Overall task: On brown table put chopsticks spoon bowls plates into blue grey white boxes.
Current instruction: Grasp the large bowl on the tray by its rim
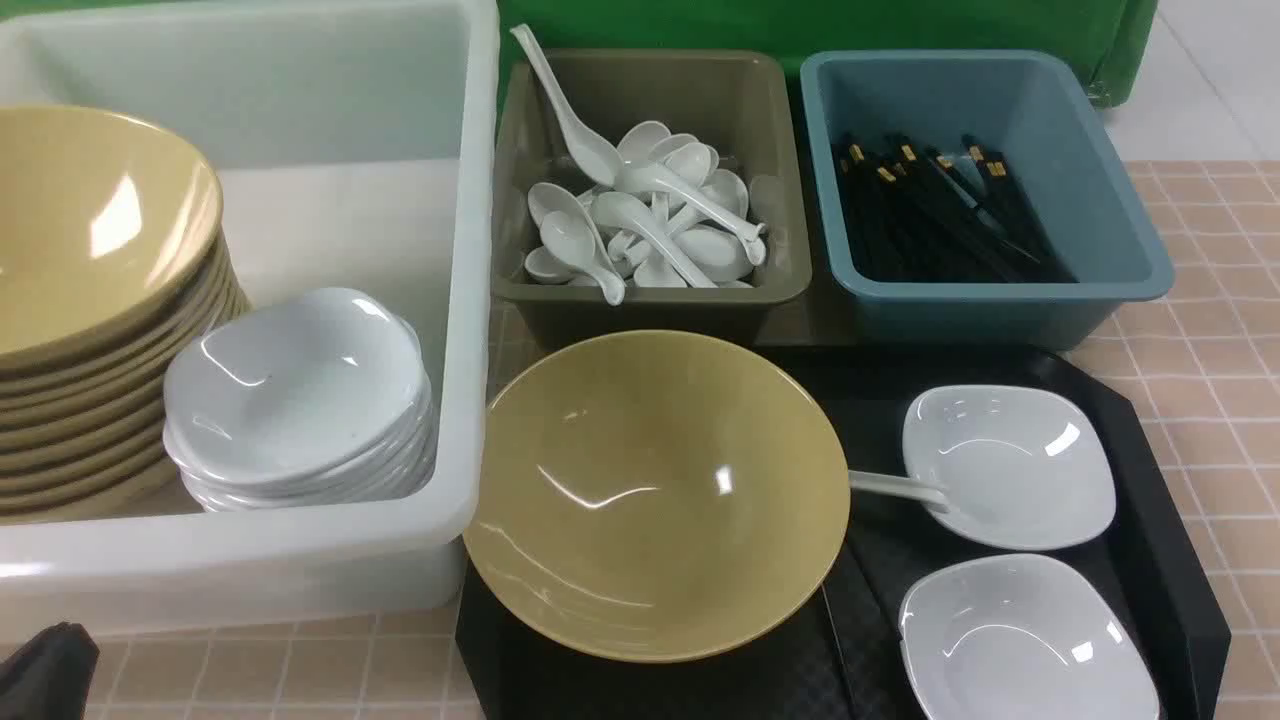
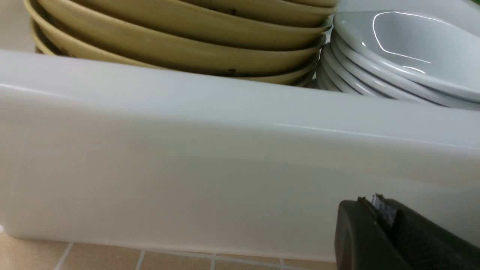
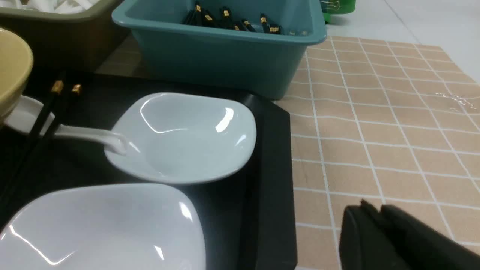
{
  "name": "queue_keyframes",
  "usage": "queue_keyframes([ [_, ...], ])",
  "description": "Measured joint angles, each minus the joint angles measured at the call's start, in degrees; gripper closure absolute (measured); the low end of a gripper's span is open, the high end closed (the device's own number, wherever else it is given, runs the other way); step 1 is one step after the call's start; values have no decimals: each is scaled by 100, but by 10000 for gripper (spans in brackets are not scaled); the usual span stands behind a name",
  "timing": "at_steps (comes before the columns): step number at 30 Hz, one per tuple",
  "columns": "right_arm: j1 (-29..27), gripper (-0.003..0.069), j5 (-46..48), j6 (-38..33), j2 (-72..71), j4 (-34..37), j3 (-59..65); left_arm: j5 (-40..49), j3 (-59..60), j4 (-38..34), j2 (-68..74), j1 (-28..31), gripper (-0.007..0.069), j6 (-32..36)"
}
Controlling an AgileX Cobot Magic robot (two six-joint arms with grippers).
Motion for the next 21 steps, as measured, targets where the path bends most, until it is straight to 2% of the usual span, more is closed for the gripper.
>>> queue_keyframes([
  [21, 0, 533, 0, 0, 0, 0, 0, 6, 0, 0, 0, 0, 617, 0],
])
